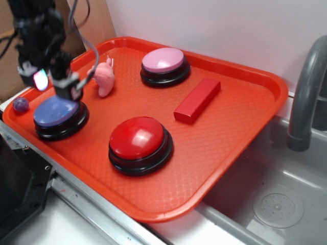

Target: Push the purple button.

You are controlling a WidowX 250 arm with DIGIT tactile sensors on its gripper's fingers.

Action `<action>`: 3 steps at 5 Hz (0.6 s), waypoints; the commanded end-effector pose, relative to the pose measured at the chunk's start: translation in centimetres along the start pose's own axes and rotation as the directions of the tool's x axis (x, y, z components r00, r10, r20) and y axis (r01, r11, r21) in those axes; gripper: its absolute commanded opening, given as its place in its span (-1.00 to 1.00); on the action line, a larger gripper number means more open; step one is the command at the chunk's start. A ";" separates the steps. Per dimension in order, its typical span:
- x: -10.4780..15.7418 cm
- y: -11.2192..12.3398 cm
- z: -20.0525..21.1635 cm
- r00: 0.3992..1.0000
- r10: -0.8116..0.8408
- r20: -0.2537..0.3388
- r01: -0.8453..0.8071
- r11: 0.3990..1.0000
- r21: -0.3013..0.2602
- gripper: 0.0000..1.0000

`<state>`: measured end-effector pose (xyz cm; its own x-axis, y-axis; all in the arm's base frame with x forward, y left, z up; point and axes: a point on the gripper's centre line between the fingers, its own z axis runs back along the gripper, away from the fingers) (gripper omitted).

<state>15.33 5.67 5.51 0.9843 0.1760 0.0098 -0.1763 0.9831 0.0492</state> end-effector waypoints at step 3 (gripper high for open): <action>0.9 0.7 -2.3 0.996 -0.072 -0.058 0.074 0.997 0.030 1.00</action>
<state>16.98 6.28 3.59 0.9951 0.0973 -0.0168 -0.0953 0.9910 0.0945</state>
